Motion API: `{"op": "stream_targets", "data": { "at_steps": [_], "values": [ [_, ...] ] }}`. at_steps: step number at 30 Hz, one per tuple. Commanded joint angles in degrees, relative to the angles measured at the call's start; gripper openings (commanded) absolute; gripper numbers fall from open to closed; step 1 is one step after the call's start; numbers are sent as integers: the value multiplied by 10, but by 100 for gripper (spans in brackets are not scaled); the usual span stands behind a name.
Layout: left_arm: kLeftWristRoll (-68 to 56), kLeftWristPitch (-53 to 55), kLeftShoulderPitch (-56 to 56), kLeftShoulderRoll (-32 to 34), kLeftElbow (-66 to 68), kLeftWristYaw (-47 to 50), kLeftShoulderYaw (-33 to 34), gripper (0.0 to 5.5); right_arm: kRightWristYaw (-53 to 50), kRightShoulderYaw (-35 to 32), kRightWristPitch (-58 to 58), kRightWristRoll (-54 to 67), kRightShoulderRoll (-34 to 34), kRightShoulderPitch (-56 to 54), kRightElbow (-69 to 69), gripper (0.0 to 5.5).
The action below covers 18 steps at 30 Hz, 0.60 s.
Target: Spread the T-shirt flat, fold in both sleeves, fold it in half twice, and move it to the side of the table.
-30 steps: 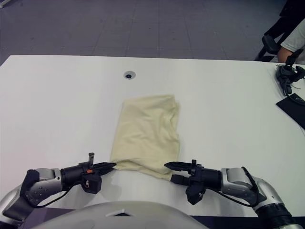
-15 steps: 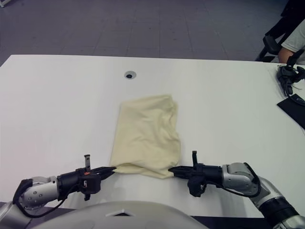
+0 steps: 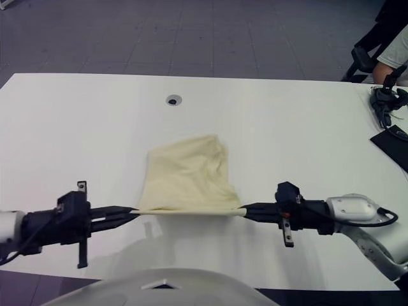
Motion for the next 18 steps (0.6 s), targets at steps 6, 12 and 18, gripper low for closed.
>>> {"op": "stream_targets", "data": {
  "at_steps": [6, 12, 18],
  "values": [
    [-63, 114, -46, 87, 39, -52, 91, 0, -17, -155, 169, 66, 32, -14, -58, 3],
    [13, 113, -44, 46, 57, -24, 41, 0, -97, -45, 178, -75, 140, -166, -41, 3],
    [52, 118, 20, 12, 41, -51, 45, 0, -123, 62, 147, -248, 238, -236, 16, 3]
  ]
}}
